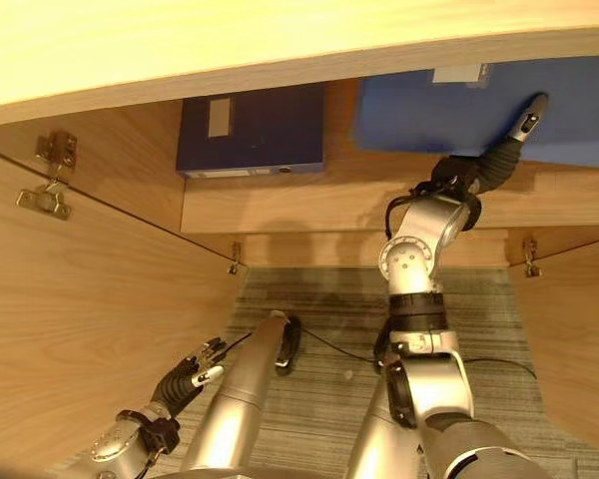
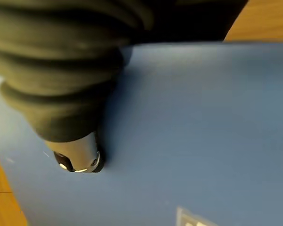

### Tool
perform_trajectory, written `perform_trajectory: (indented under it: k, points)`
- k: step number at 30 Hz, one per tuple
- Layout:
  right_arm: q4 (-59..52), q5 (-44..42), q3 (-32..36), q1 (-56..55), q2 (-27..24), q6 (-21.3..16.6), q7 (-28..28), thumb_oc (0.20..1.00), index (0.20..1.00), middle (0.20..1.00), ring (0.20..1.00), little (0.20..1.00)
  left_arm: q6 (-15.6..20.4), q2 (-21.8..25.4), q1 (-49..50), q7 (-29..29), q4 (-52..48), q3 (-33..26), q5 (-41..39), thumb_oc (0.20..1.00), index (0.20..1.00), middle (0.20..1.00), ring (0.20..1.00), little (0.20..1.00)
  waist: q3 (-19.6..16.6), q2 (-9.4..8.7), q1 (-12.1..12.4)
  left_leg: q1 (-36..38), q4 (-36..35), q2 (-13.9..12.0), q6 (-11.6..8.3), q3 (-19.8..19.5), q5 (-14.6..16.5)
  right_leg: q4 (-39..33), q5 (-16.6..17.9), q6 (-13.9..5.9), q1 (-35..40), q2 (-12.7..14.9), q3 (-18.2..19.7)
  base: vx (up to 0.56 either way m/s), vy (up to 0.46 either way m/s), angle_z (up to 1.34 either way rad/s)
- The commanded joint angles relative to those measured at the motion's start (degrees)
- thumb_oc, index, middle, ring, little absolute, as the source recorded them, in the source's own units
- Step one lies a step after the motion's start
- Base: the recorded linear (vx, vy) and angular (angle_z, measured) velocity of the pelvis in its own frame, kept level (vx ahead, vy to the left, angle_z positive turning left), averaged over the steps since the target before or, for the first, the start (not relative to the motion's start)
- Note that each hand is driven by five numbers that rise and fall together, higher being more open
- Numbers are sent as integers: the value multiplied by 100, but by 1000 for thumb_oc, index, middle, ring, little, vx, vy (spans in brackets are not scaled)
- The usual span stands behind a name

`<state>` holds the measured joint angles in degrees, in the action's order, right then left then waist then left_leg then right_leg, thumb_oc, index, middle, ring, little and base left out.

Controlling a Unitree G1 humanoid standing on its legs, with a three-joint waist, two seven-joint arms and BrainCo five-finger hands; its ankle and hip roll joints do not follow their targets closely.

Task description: Put the empty folder in the office cabinet

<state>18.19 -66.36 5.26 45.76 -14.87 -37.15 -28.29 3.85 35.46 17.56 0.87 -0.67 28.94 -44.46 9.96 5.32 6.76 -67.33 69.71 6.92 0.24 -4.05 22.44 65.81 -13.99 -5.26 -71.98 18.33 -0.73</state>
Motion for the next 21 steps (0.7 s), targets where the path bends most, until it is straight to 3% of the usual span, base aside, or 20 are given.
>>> perform_trajectory:
  k: [1,5,7,8,12,14,15,21]
  points:
    - [-146,314,-256,985,-666,-61,-27,200,200,200,200,200,85,303,78,81,-334,21,-29,1000,1000,1000,1000,1000,-207,-88,162,-146,-186,-81,74,-80,258,393,-885,116,106,24,-191,0,5,-5]
    - [341,239,-384,1431,-832,86,-135,200,200,200,200,200,65,361,65,136,-356,23,-76,1000,1000,1000,1000,1000,-213,-94,176,-209,-150,-106,77,-38,264,414,-867,120,48,7,-181,-2,3,-1]
    - [1290,279,-713,1997,-971,523,-371,200,200,200,200,200,30,494,57,214,-416,62,-161,1000,1000,1000,1000,1000,-239,-130,191,-245,-148,-132,93,-18,251,386,-838,129,20,-7,-197,-25,33,-3]
    - [1328,272,-719,2038,-979,529,-364,200,200,200,200,200,29,490,51,218,-419,58,-163,1000,1000,1000,1000,1000,-232,-127,189,-248,-149,-133,93,-18,251,385,-837,130,17,-7,-197,0,0,0]
    - [2322,358,-1073,2394,-902,1131,-395,200,200,200,200,200,-6,636,-38,256,-476,133,-146,1000,1000,1000,1000,1000,-220,-148,205,-298,-146,-131,95,0,220,392,-831,148,-12,-8,-210,0,0,0]
    - [3393,395,-1509,2814,-813,1713,-267,200,200,200,200,200,-6,778,-66,264,-536,145,-128,1000,1000,1000,1000,1000,-202,-167,255,-360,-93,-134,106,6,208,423,-816,178,-71,-21,-200,-36,26,1]
    - [3690,387,-1562,2946,-723,1829,-240,200,200,200,200,200,-14,810,-86,269,-565,158,-120,1000,1000,1000,1000,1000,-185,-155,265,-380,-76,-135,111,10,205,434,-812,184,-89,-26,-196,-38,26,-3]
    - [4440,109,-1321,3085,-404,1948,-191,200,200,200,200,200,-41,862,-222,339,-615,248,-137,1000,1000,1000,1000,1000,-137,-94,339,-495,-57,-78,123,-12,185,442,-832,177,-156,2,-202,0,0,0]
